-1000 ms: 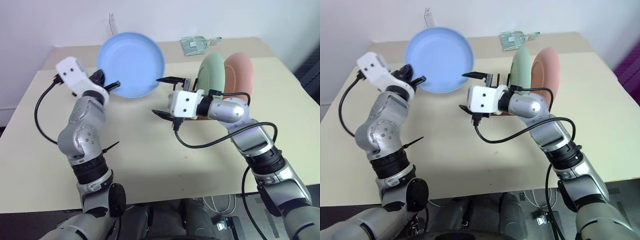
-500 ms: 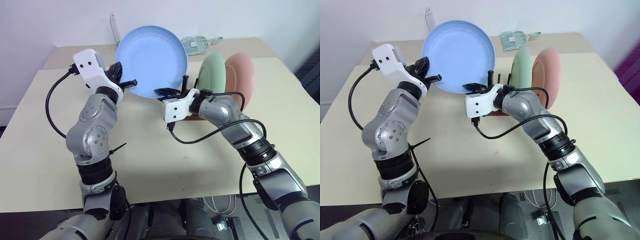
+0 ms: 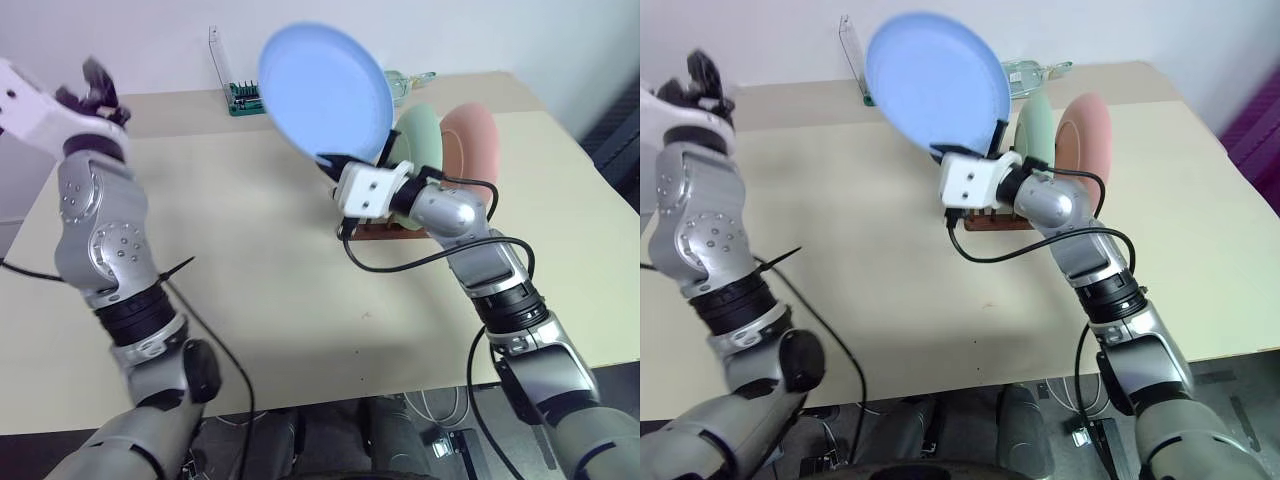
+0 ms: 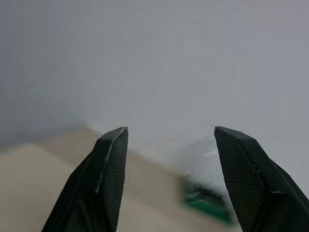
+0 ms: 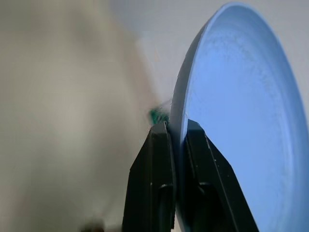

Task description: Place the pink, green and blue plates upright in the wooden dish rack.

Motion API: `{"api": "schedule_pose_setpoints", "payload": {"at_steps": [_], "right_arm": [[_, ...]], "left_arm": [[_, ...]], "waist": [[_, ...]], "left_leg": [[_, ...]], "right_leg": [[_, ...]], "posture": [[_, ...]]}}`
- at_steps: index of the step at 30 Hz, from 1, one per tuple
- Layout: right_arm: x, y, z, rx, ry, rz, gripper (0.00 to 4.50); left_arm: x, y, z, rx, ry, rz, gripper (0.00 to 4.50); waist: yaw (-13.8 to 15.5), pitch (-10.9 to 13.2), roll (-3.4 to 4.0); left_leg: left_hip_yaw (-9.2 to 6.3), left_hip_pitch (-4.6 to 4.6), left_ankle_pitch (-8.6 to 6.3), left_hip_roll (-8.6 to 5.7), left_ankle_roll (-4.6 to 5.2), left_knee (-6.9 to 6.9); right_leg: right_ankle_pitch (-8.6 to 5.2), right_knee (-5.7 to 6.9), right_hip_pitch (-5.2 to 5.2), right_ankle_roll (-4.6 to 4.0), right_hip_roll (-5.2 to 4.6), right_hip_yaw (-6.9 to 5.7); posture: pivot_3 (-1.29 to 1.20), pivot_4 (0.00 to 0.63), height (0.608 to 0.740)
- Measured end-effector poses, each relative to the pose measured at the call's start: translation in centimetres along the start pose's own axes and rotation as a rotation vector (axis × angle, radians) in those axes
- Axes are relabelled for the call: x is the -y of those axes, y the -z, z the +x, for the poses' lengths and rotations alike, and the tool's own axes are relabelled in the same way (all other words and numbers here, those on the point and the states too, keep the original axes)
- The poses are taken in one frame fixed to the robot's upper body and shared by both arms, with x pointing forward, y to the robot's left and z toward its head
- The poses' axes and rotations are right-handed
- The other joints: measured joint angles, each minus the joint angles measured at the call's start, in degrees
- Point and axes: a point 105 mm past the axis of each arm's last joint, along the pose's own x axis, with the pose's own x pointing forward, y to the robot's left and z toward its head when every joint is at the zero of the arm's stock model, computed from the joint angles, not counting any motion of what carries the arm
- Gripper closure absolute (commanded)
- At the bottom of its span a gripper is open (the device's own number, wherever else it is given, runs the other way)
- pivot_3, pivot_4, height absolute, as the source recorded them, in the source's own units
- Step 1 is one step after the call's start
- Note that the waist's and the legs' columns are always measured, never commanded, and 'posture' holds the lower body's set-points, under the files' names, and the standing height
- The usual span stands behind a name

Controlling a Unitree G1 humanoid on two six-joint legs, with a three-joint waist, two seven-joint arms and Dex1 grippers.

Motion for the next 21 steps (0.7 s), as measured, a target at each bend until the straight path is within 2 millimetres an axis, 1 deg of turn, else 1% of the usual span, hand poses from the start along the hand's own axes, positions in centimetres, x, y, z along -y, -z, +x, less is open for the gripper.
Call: {"api": "schedule_pose_setpoints", "payload": {"at_steps": [2,4,5,7,8,10,12,15,18,21], "right_arm": [[1.0,-1.4,-0.3,0.055,0.047,0.178,4.50],[1.7,-2.7,-0.6,0.118,0.082,0.408,4.50],[2.0,-3.2,-0.8,0.151,0.099,0.563,4.50],[2.6,-3.8,-1.3,0.181,0.123,0.778,4.50],[2.8,-3.8,-1.4,0.180,0.129,0.850,4.50],[2.9,-3.6,-1.8,0.155,0.143,0.931,4.50],[2.8,-2.9,-2.1,0.099,0.160,0.986,4.50],[2.8,-2.1,-2.5,0.063,0.200,1.090,4.50],[2.6,-1.4,-2.8,0.031,0.216,1.164,4.50],[2.4,-0.3,-3.0,-0.012,0.238,1.247,4.50]], "left_arm": [[1.0,2.7,-0.5,-0.077,0.093,0.117,1.61],[2.7,5.0,-1.7,-0.131,0.237,0.219,1.61],[3.8,6.4,-2.7,-0.163,0.333,0.264,1.61],[5.6,9.5,-5.0,-0.256,0.494,0.301,1.61],[6.1,10.7,-6.1,-0.290,0.560,0.309,1.61],[7.0,12.4,-8.1,-0.351,0.689,0.323,1.61],[7.5,13.4,-10.0,-0.395,0.807,0.325,1.61],[8.3,13.3,-11.6,-0.418,0.908,0.266,1.61],[9.1,12.9,-12.3,-0.418,0.971,0.248,1.61],[9.2,13.2,-12.6,-0.441,0.980,0.246,1.61]], "waist": [[0.61,-0.01,-0.02],[0.92,0.00,-0.01],[0.94,-0.01,0.03],[0.90,-0.01,0.09],[0.86,-0.01,0.10],[0.75,0.00,0.12],[0.47,0.02,0.24],[-0.02,0.03,0.25],[-0.13,0.00,0.29],[-0.20,-0.01,0.31]], "left_leg": [[-0.08,-0.04,-0.02,-0.01,0.03,0.12],[-0.08,-0.04,-0.03,-0.01,0.05,0.11],[-0.08,-0.03,-0.03,0.01,0.05,0.09],[-0.07,-0.03,-0.03,0.02,0.05,0.08],[-0.06,-0.04,-0.03,0.02,0.05,0.07],[-0.04,-0.03,-0.03,0.03,0.05,0.03],[0.04,-0.04,-0.03,0.04,0.05,-0.03],[0.05,-0.09,-0.03,0.05,0.05,-0.03],[0.09,-0.08,-0.03,0.05,0.06,-0.03],[0.10,-0.08,-0.03,0.05,0.06,-0.03]], "right_leg": [[0.03,-0.01,0.06,-0.02,0.00,-0.04],[0.04,0.00,0.06,-0.04,-0.01,-0.03],[0.04,0.01,0.04,-0.05,-0.01,-0.03],[0.05,0.01,0.01,-0.07,-0.01,-0.02],[0.05,0.01,-0.03,-0.07,-0.01,-0.02],[0.04,0.01,-0.07,-0.08,-0.01,-0.02],[0.04,0.02,-0.15,-0.09,-0.02,0.00],[0.04,0.05,-0.21,-0.09,-0.03,0.01],[0.04,0.05,-0.21,-0.09,-0.04,0.01],[0.04,0.05,-0.21,-0.09,-0.04,0.01]], "posture": [[0.00,0.150,0.738],[0.00,0.150,0.738],[0.00,0.150,0.738],[0.00,0.150,0.738],[0.00,0.150,0.738],[0.00,0.150,0.738],[0.00,0.150,0.738],[0.00,0.150,0.738],[0.00,0.150,0.738],[0.00,0.150,0.738]]}}
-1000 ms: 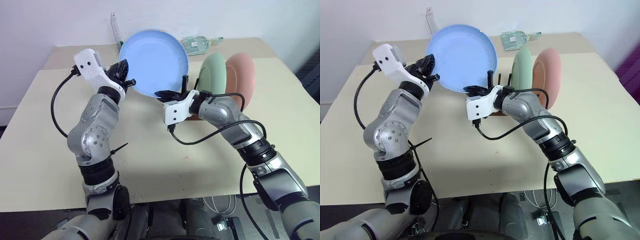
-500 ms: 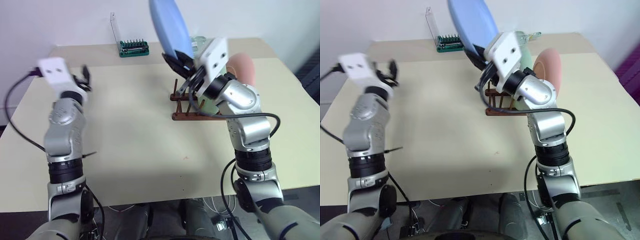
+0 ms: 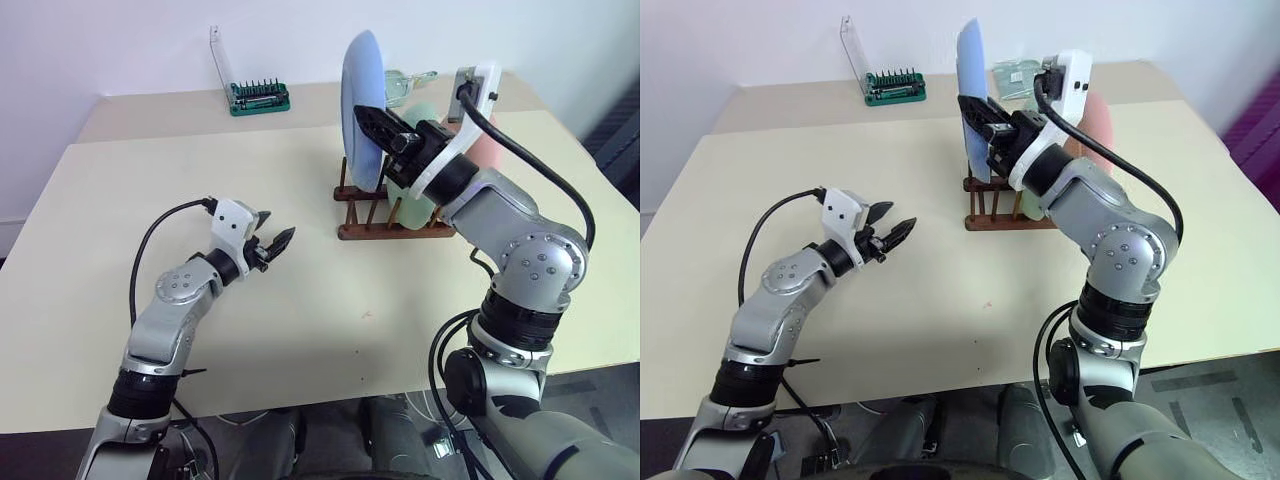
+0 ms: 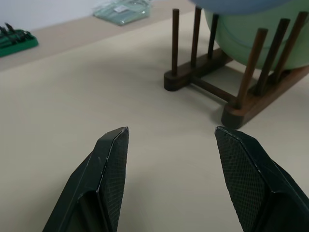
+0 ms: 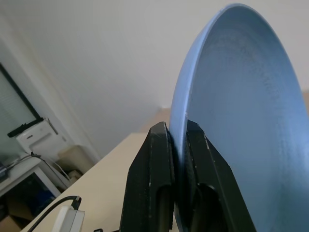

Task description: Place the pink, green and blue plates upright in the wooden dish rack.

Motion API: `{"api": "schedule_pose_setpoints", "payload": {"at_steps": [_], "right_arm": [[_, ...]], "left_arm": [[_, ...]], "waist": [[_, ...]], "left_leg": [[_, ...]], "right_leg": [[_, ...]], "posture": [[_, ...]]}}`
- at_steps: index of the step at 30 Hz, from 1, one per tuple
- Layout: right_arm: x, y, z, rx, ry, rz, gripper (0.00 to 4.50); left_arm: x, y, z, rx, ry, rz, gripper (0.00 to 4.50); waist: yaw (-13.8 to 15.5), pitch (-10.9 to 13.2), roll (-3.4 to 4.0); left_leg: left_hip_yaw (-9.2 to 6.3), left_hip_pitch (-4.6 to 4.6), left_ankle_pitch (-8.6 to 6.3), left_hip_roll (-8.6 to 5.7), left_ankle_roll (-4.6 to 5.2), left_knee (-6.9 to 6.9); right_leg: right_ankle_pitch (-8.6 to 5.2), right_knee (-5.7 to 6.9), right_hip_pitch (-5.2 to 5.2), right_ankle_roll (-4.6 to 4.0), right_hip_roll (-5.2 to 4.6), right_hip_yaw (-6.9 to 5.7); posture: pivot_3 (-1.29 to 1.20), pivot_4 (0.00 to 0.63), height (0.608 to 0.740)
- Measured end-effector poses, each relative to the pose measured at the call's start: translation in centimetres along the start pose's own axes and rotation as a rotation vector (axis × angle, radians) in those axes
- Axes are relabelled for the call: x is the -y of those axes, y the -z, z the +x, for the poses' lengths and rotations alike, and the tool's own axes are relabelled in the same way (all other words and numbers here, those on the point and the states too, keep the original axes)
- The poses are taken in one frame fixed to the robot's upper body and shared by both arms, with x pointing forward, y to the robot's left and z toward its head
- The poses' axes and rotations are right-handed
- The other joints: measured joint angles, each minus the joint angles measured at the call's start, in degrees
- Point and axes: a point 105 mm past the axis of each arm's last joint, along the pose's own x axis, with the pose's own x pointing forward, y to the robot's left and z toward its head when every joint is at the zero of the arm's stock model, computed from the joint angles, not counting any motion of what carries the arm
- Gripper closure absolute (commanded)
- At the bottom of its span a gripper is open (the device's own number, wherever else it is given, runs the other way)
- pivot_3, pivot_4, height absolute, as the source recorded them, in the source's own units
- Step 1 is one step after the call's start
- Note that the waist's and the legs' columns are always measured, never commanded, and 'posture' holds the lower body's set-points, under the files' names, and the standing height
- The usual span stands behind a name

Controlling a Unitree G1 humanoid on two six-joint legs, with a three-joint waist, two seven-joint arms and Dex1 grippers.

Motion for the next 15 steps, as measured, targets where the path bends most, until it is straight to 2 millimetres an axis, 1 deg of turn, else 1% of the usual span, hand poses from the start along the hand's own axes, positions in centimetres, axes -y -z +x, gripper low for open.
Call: {"api": "schedule_pose_setpoints", "payload": {"at_steps": [6,9,11,13,15], "right_arm": [[2.2,1.5,0.2,-0.074,0.095,0.089,4.50],[2.6,1.8,0.3,-0.094,0.108,0.085,3.40],[2.8,1.9,0.4,-0.103,0.119,0.062,2.42],[3.1,1.5,0.4,-0.117,0.137,-0.054,1.44],[3.3,0.7,0.4,-0.117,0.148,-0.228,1.44]], "left_arm": [[0.2,0.0,-0.1,-0.003,0.001,0.008,1.61],[0.3,0.5,-0.2,-0.024,-0.001,0.008,1.54],[0.3,0.6,-0.2,-0.032,0.002,0.006,1.54],[0.6,0.5,-0.2,-0.032,0.010,0.007,1.54],[0.9,0.4,-0.2,-0.031,0.017,0.007,1.54]], "waist": [[-0.03,0.00,0.04],[-0.05,0.01,0.05],[-0.01,0.01,0.05],[0.07,0.01,0.06],[0.06,0.02,0.07]], "left_leg": [[0.03,0.00,0.00,0.00,0.01,-0.01],[0.03,0.00,0.00,0.00,0.01,-0.01],[0.04,-0.01,0.00,0.00,0.01,0.00],[0.06,-0.02,-0.02,-0.01,0.03,0.01],[0.08,-0.02,-0.02,-0.02,0.05,0.01]], "right_leg": [[0.00,0.00,-0.01,0.00,0.00,0.01],[0.00,0.00,-0.01,0.00,0.00,0.01],[0.00,-0.01,-0.01,0.00,0.00,0.01],[0.00,-0.02,-0.01,0.01,-0.01,0.00],[0.00,-0.03,-0.02,0.01,-0.01,0.00]], "posture": [[0.00,0.150,0.738],[0.00,0.150,0.738],[0.00,0.150,0.738],[0.00,0.150,0.738],[0.00,0.150,0.738]]}}
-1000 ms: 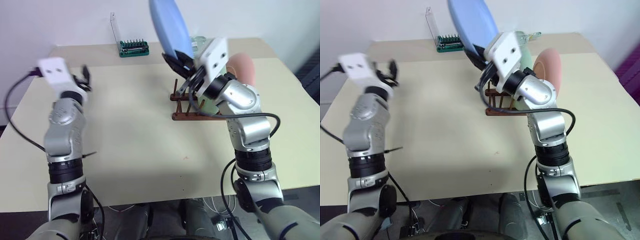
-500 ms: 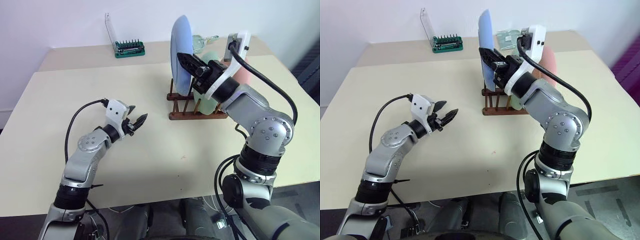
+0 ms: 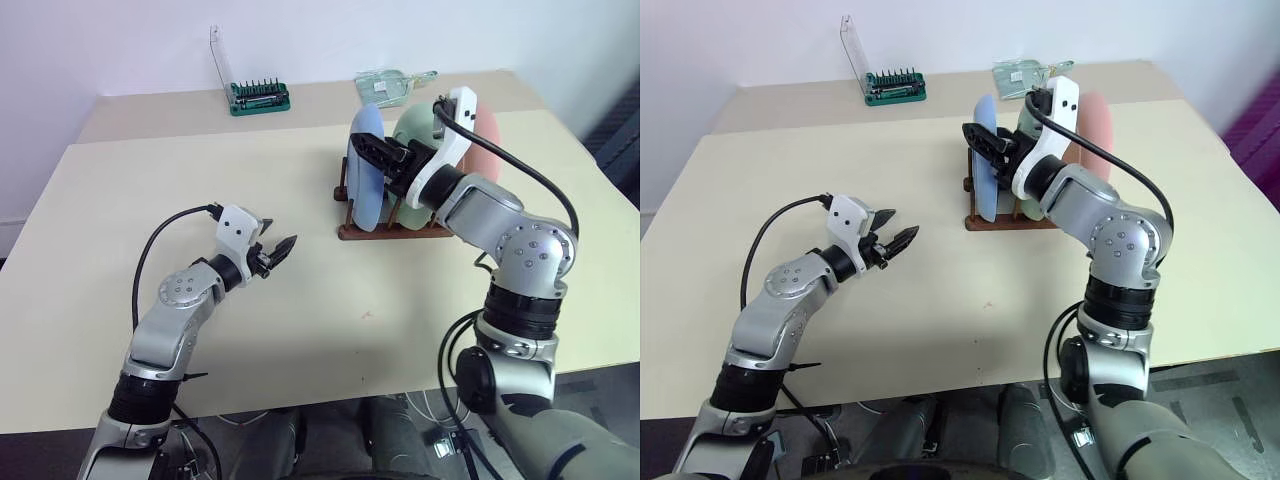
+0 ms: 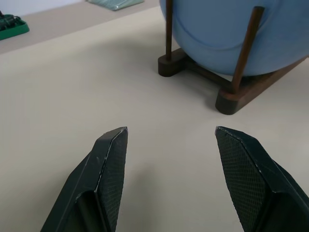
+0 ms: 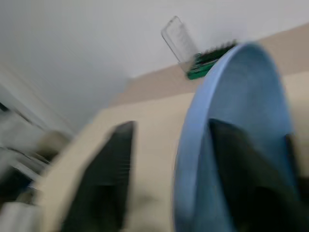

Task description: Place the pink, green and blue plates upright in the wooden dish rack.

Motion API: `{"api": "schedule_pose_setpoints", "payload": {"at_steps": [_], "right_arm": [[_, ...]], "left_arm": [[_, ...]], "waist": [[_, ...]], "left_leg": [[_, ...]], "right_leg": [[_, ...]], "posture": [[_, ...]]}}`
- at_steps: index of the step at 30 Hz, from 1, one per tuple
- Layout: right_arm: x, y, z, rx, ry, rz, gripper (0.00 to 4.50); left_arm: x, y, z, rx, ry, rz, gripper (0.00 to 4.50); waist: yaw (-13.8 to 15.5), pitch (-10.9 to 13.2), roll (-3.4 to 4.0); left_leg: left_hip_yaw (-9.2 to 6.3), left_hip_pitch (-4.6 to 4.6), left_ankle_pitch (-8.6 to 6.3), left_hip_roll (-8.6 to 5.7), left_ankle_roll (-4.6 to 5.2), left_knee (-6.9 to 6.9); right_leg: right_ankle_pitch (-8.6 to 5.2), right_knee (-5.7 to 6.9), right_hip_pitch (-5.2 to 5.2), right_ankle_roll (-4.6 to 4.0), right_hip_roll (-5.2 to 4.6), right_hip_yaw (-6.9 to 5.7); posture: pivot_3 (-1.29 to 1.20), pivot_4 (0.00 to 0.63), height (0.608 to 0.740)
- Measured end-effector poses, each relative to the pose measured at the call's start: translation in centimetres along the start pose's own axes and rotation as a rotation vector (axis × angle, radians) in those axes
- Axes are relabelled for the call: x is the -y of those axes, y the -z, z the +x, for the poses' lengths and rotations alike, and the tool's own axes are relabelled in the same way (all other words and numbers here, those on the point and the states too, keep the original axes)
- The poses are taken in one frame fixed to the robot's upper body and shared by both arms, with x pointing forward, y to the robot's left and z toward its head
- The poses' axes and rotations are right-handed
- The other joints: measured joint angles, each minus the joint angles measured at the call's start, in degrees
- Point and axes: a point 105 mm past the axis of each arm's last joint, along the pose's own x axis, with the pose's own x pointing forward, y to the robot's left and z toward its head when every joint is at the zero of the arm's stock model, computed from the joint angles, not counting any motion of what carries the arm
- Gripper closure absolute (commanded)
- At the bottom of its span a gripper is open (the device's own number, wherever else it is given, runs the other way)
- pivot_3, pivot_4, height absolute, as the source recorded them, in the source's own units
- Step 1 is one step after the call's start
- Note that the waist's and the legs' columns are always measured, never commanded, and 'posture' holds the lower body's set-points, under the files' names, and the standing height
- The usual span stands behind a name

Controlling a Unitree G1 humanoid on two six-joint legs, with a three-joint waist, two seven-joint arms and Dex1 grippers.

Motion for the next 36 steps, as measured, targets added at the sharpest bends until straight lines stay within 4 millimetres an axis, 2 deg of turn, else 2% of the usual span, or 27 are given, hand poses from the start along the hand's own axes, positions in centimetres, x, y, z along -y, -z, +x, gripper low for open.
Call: {"api": "schedule_pose_setpoints", "payload": {"at_steps": [5,8,10,13,14,18,24,30,33,36], "right_arm": [[-0.6,-2.4,-1.5,0.075,-0.033,-0.438,1.44],[-0.7,-3.5,-4.3,0.133,-0.114,-0.526,1.44],[1.0,-3.6,-7.2,0.120,-0.108,-0.524,1.44],[5.0,-1.7,-12.8,-0.043,-0.020,-0.515,1.44],[5.7,-1.0,-14.2,-0.083,-0.002,-0.491,1.44],[6.8,1.3,-17.3,-0.180,0.033,-0.443,1.44],[9.3,5.9,-18.0,-0.262,0.117,-0.418,1.44],[10.9,6.6,-16.5,-0.249,0.138,-0.457,1.44],[11.5,8.5,-16.4,-0.274,0.154,-0.424,1.44],[11.9,9.1,-16.3,-0.299,0.156,-0.425,1.44]], "left_arm": [[0.4,-0.1,0.1,0.003,0.009,-0.002,1.54],[0.3,0.1,0.1,-0.005,0.003,0.005,1.54],[0.2,0.1,0.1,-0.008,-0.001,0.017,1.54],[-0.3,1.2,-0.2,-0.042,-0.003,0.034,1.54],[-0.5,1.7,-0.3,-0.059,-0.003,0.034,1.54],[0.3,2.4,0.0,-0.074,0.043,0.047,1.54],[0.2,4.0,-0.5,-0.119,0.042,0.052,1.54],[-0.5,5.4,-2.0,-0.169,0.005,0.076,1.54],[-1.8,5.8,-2.9,-0.182,-0.068,0.089,1.54],[-2.6,5.8,-3.4,-0.183,-0.122,0.086,1.54]], "waist": [[0.00,0.00,0.00],[0.42,0.00,-0.03],[1.17,0.00,-0.04],[2.29,0.00,-0.03],[2.40,-0.01,-0.01],[1.95,-0.03,0.04],[1.33,-0.03,0.05],[1.41,-0.02,0.04],[1.55,-0.01,0.07],[1.46,-0.02,0.08]], "left_leg": [[0.03,0.01,0.00,0.00,0.00,-0.01],[0.00,0.02,-0.03,0.01,0.05,0.01],[0.01,0.09,-0.08,0.01,0.14,0.07],[0.03,0.10,-0.13,0.00,0.23,0.10],[0.07,0.11,-0.15,0.01,0.26,0.10],[0.15,0.24,-0.28,0.08,0.48,0.11],[0.18,0.31,-0.25,0.08,0.42,0.13],[0.15,0.31,-0.13,0.08,0.21,0.14],[0.12,0.28,-0.13,0.07,0.21,0.14],[0.13,0.28,-0.13,0.06,0.20,0.14]], "right_leg": [[0.00,-0.02,0.00,0.01,0.00,-0.01],[0.00,-0.12,0.13,0.02,0.00,-0.03],[0.00,-0.17,0.25,0.02,-0.01,-0.03],[0.00,-0.27,0.33,0.03,-0.02,-0.05],[0.00,-0.25,0.32,0.03,-0.02,-0.02],[0.01,-0.13,0.38,0.03,-0.02,0.00],[0.01,-0.08,0.40,0.03,-0.02,0.02],[0.01,-0.08,0.41,0.03,-0.02,0.01],[0.01,-0.08,0.40,0.02,-0.03,0.01],[0.01,-0.07,0.40,0.02,-0.03,0.01]], "posture": [[0.00,0.150,0.738],[0.00,0.150,0.738],[0.00,0.150,0.738],[0.00,0.150,0.738],[0.00,0.150,0.738],[0.00,0.150,0.738],[0.00,0.150,0.738],[0.00,0.150,0.738],[0.00,0.150,0.738],[0.00,0.150,0.738]]}}
